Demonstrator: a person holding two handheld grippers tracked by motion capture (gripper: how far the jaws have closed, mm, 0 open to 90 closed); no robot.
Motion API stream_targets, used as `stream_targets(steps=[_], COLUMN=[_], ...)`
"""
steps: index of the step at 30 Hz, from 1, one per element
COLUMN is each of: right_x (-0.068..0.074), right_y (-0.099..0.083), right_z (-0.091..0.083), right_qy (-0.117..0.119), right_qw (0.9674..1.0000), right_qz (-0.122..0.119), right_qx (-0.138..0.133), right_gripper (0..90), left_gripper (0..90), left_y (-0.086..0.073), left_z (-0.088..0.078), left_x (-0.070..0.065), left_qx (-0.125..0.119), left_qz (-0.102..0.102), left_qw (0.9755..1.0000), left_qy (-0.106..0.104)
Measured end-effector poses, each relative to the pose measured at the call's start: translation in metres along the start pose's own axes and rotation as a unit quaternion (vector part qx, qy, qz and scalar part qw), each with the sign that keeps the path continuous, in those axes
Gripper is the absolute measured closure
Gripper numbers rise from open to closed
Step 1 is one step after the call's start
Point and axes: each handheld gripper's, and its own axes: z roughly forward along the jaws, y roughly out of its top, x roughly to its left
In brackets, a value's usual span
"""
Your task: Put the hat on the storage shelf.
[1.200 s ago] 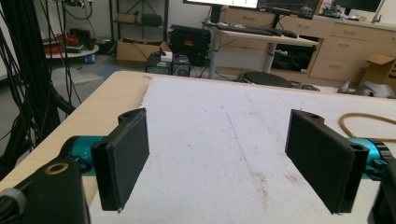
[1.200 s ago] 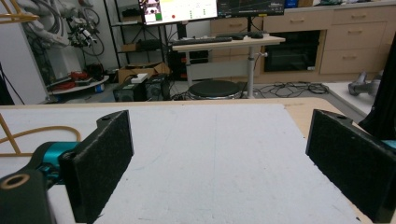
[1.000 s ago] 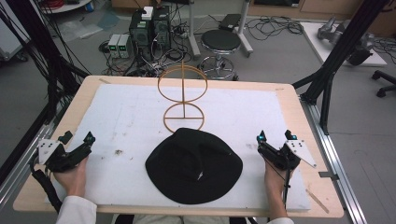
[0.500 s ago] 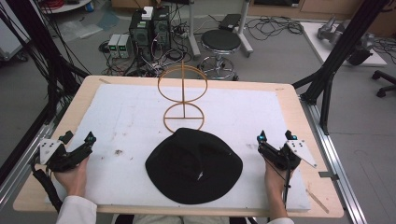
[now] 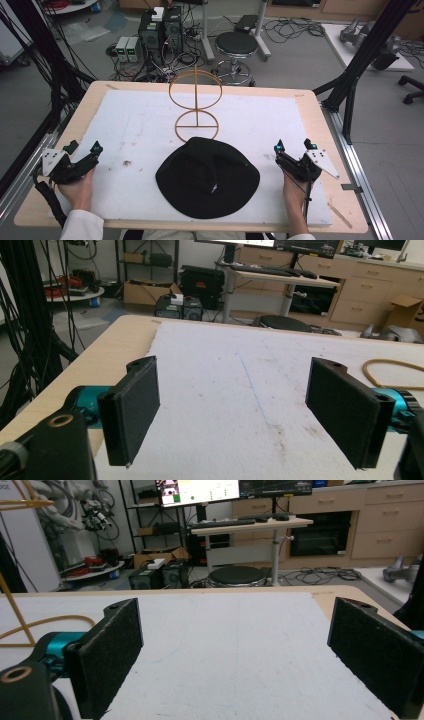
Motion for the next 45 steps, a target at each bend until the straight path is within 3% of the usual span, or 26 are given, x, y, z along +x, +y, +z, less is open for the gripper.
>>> stream_targets(steps=[4,17,20,25,32,35,45], right_x=[0.003,0.021,0.026,0.032,0.035,0.036,0.039], right_y=[0.003,0.013,0.017,0.021,0.026,0.03,0.032], right_z=[-0.001,-0.004,-0.004,-0.004,-0.005,-0.006,-0.006], right_qy=[0.012,0.065,0.094,0.117,0.146,0.167,0.203], right_qw=[0.9999,0.9976,0.9951,0.9923,0.9888,0.9856,0.9785], right_qz=[0.002,-0.022,-0.027,-0.033,-0.018,-0.008,-0.006], right_qx=[0.003,0.0,0.002,0.022,0.026,0.028,0.036], right_gripper=[6.6,6.6,6.6,6.6,6.6,6.6,6.6], left_gripper=[21.8,21.8,21.8,21.9,21.9,21.9,22.0], left_y=[0.0,0.0,0.0,0.0,0.0,0.0,0.0], left_z=[0.0,0.0,0.0,0.0,0.0,0.001,0.001], left_x=[0.0,0.001,0.002,0.002,0.003,0.003,0.003], left_qx=[0.0,-0.002,-0.001,-0.002,-0.001,-0.001,0.0], left_qz=[-0.001,-0.005,-0.005,-0.007,-0.007,-0.009,-0.007], left_qw=[1.0,1.0,1.0,1.0,1.0,0.9999,1.0], left_qy=[-0.001,-0.003,-0.003,-0.004,-0.004,-0.005,-0.006])
